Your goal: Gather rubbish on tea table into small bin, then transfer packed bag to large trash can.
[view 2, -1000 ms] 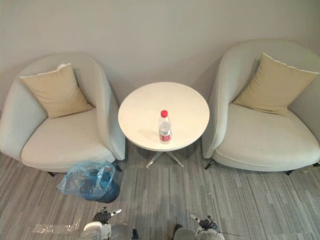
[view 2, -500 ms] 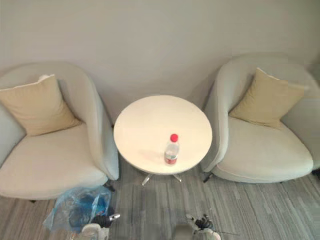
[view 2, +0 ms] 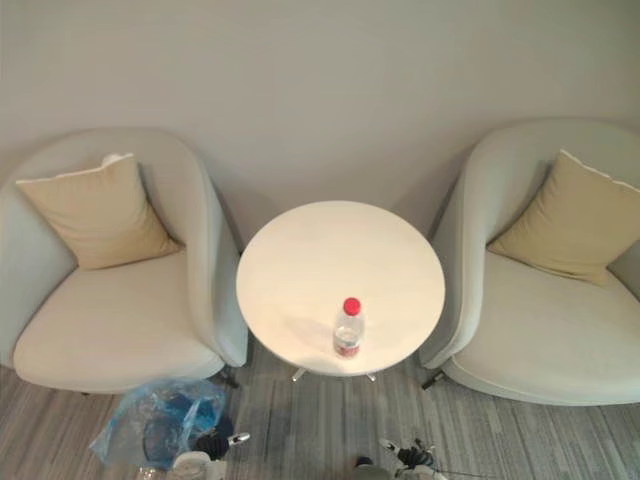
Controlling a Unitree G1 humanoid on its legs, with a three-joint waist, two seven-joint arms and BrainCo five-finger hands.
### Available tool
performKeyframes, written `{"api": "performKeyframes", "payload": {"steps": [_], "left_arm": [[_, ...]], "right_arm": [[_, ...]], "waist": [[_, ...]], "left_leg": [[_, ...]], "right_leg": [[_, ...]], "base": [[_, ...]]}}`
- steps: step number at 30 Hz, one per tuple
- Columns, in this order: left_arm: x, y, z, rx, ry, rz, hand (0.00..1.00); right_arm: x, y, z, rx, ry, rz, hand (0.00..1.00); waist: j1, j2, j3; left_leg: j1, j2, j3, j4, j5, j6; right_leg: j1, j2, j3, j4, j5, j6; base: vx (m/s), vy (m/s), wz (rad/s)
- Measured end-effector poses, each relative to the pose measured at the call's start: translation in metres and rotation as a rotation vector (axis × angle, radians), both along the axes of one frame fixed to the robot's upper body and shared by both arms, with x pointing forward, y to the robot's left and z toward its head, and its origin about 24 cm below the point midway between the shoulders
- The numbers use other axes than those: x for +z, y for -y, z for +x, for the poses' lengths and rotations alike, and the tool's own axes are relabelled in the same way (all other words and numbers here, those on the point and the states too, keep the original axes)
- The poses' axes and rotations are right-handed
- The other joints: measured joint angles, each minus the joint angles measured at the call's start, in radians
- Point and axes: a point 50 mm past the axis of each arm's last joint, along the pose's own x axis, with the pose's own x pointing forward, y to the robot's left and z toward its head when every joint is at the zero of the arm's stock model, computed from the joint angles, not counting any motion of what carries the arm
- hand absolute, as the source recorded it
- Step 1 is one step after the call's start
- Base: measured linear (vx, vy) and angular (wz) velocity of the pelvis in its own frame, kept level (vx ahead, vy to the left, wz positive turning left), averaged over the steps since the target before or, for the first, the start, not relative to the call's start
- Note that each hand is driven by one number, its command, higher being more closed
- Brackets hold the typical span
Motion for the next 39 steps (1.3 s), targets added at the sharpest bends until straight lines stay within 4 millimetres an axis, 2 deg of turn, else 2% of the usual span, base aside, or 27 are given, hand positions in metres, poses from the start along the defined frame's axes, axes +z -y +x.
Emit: {"api": "performKeyframes", "payload": {"steps": [2,3,5,6,8,9,13,16,24,32,36,39], "left_arm": [[0.0,-0.001,0.001,-0.022,0.001,0.012,0.0],[0.001,-0.003,0.002,-0.032,0.004,0.022,0.0],[0.002,-0.005,0.003,-0.033,0.007,0.029,0.0],[0.002,-0.007,0.004,-0.035,0.009,0.036,0.0],[0.002,-0.007,0.004,-0.042,0.01,0.04,0.0],[0.003,-0.007,0.005,-0.062,0.016,0.047,0.0],[0.003,-0.007,0.002,-0.074,0.026,0.065,0.0],[0.003,-0.007,0.001,-0.098,0.033,0.074,0.0],[0.005,-0.004,0.003,-0.173,0.045,0.091,0.0],[0.004,-0.003,0.002,-0.182,0.044,0.091,0.0],[0.005,-0.002,0.004,-0.182,0.052,0.09,0.0],[0.006,-0.002,0.005,-0.182,0.058,0.09,0.0]], "right_arm": [[0.001,-0.003,0.005,0.057,0.008,-0.019,0.0],[0.005,-0.004,0.01,0.096,0.035,-0.038,0.0],[0.014,-0.003,0.022,0.149,0.105,-0.085,0.0],[0.03,0.0,0.037,0.2,0.209,-0.148,0.0],[0.042,0.003,0.045,0.222,0.282,-0.196,0.0],[0.059,0.009,0.053,0.258,0.364,-0.261,0.0],[0.107,0.021,0.063,0.363,0.56,-0.454,0.0],[0.124,0.02,0.067,0.4,0.634,-0.511,0.0],[0.129,0.005,0.069,0.484,0.678,-0.508,0.0],[0.145,-0.005,0.09,0.501,0.779,-0.529,0.0],[0.148,-0.006,0.097,0.482,0.798,-0.543,0.0],[0.142,-0.005,0.1,0.464,0.774,-0.538,0.0]], "waist": [[0.0,-0.008,0.0],[0.0,-0.021,0.0],[0.002,-0.028,-0.002],[0.001,-0.033,0.001],[0.001,-0.036,-0.001],[0.0,-0.037,0.001],[-0.011,-0.036,0.0],[-0.023,-0.036,0.0],[-0.032,-0.03,-0.002],[-0.032,-0.014,0.002],[-0.027,-0.004,0.009],[-0.027,0.0,0.018]], "left_leg": [[-0.011,-0.009,-0.021,0.006,0.0,0.001],[-0.019,-0.021,-0.032,0.027,0.001,0.001],[-0.031,-0.03,-0.037,0.041,0.001,0.001],[-0.041,-0.035,-0.047,0.042,0.001,0.001],[-0.048,-0.036,-0.048,0.042,0.001,0.001],[-0.051,-0.037,-0.05,0.042,0.001,0.001],[-0.06,-0.033,-0.054,0.029,0.001,0.001],[-0.062,-0.032,-0.05,0.015,0.003,-0.002],[-0.059,-0.023,-0.051,-0.004,0.011,-0.016],[-0.061,-0.023,-0.094,-0.009,0.022,-0.017],[-0.064,-0.024,-0.112,-0.012,0.022,-0.015],[-0.064,-0.024,-0.137,-0.012,0.023,-0.015]], "right_leg": [[0.023,-0.006,-0.012,-0.034,0.018,0.003],[0.033,-0.016,-0.014,-0.05,0.027,0.008],[0.034,-0.021,-0.01,-0.065,0.04,0.006],[0.034,-0.023,-0.007,-0.084,0.056,0.01],[0.029,-0.023,-0.006,-0.096,0.066,0.006],[0.028,-0.022,-0.006,-0.105,0.075,0.008],[0.028,-0.017,-0.004,-0.137,0.103,0.007],[0.031,-0.013,0.002,-0.169,0.13,0.003],[0.03,-0.005,0.008,-0.176,0.142,0.001],[0.044,-0.006,-0.033,-0.176,0.136,0.003],[0.048,-0.008,-0.051,-0.176,0.13,0.004],[0.06,-0.008,-0.077,-0.176,0.121,0.003]], "base": [[-0.01,0.041,0.19],[-0.04,0.049,0.08],[-0.05,0.039,0.02],[-0.07,0.023,0.02],[-0.05,0.009,0.03],[-0.06,-0.003,0.0],[-0.1,-0.018,-0.02],[-0.08,-0.022,-0.1],[-0.05,-0.024,-0.01],[0.02,0.001,0.14],[0.01,0.006,0.14],[0.0,-0.008,0.22]]}}
